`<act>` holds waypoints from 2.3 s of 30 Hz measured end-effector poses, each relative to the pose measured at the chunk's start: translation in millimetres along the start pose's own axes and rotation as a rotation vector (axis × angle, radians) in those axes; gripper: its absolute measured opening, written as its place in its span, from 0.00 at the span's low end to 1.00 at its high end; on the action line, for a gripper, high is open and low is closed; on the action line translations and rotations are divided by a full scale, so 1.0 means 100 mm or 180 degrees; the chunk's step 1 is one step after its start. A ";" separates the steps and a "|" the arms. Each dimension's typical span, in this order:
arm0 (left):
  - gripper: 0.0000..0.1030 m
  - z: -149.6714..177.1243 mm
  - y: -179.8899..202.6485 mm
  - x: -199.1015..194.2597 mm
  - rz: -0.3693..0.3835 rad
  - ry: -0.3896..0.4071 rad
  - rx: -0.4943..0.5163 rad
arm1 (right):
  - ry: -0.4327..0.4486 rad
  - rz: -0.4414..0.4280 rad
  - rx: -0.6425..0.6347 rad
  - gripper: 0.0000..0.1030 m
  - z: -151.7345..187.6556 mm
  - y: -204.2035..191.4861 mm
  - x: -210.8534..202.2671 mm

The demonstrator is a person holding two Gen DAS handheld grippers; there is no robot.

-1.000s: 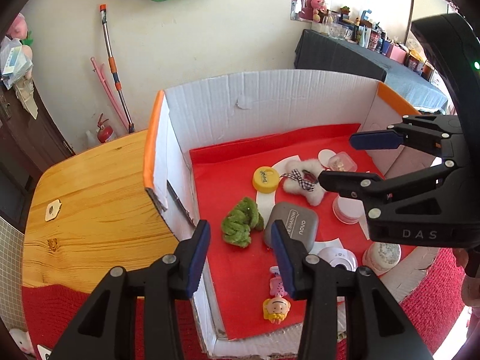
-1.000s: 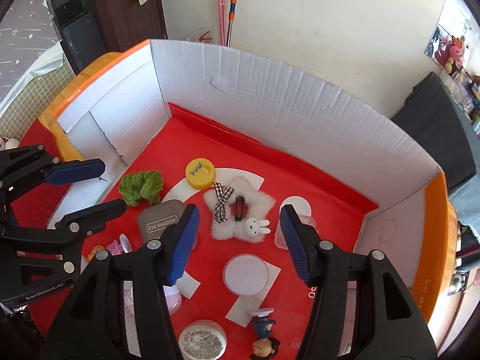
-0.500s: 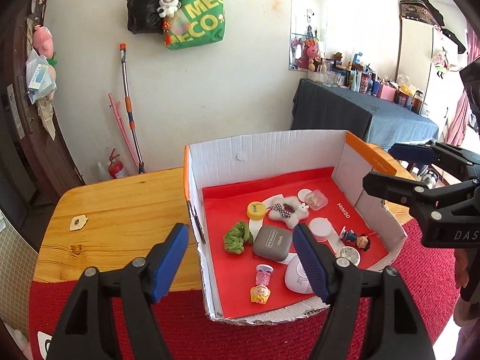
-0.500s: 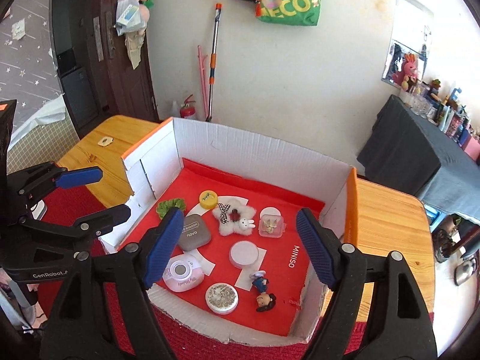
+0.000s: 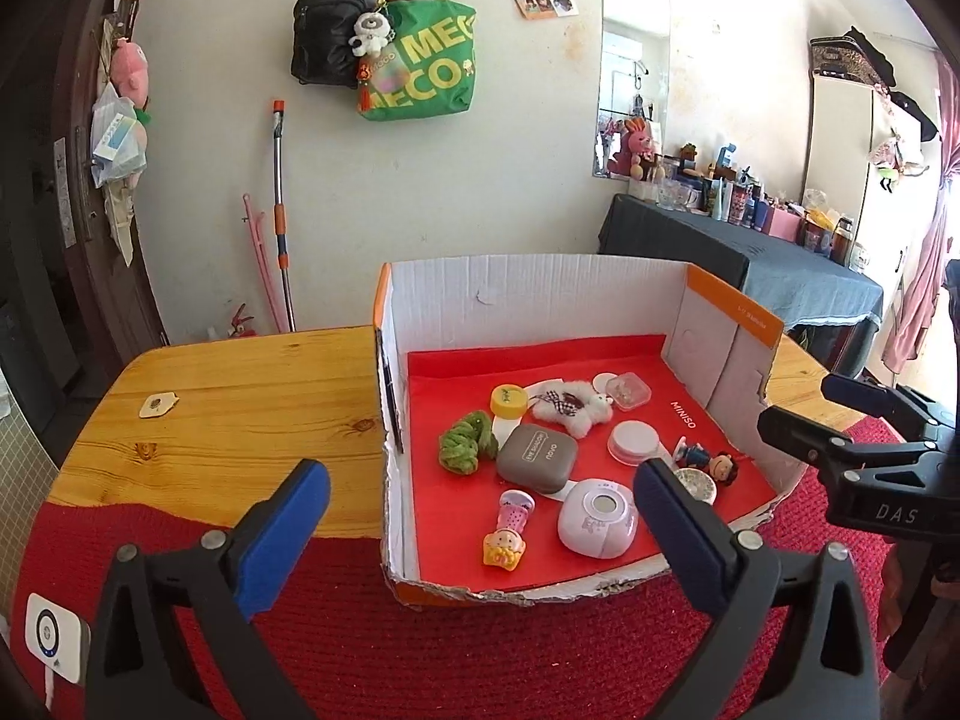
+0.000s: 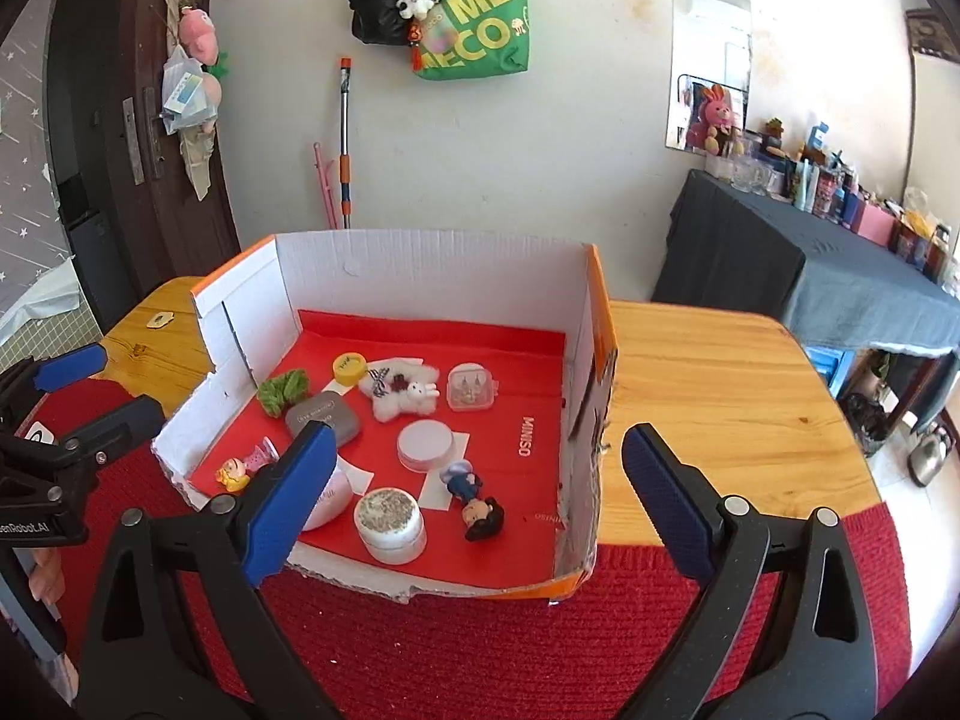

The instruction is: Organize objects

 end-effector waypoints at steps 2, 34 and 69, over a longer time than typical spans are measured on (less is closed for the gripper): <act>1.00 0.07 -0.01 0.06 0.0011 -0.0010 -0.0051 | -0.0045 0.0022 0.0037 0.95 0.09 0.04 0.09; 1.00 0.31 -0.07 0.31 -0.0210 -0.0027 -0.0080 | 0.0049 0.0419 -0.0010 1.00 0.31 0.14 0.29; 1.00 0.31 -0.05 0.30 -0.0133 -0.0040 -0.0115 | 0.0009 0.0427 0.0003 1.00 0.33 0.13 0.34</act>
Point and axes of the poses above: each gripper's, at about its wrist camera, not at the fingertips, and x roughly the way its jaws point, y to its right, z to its underside, the point moved 8 cm from there along x, roughly the way its jaws point, and after that the axes turned 7 degrees about z, right-handed, at the moved point
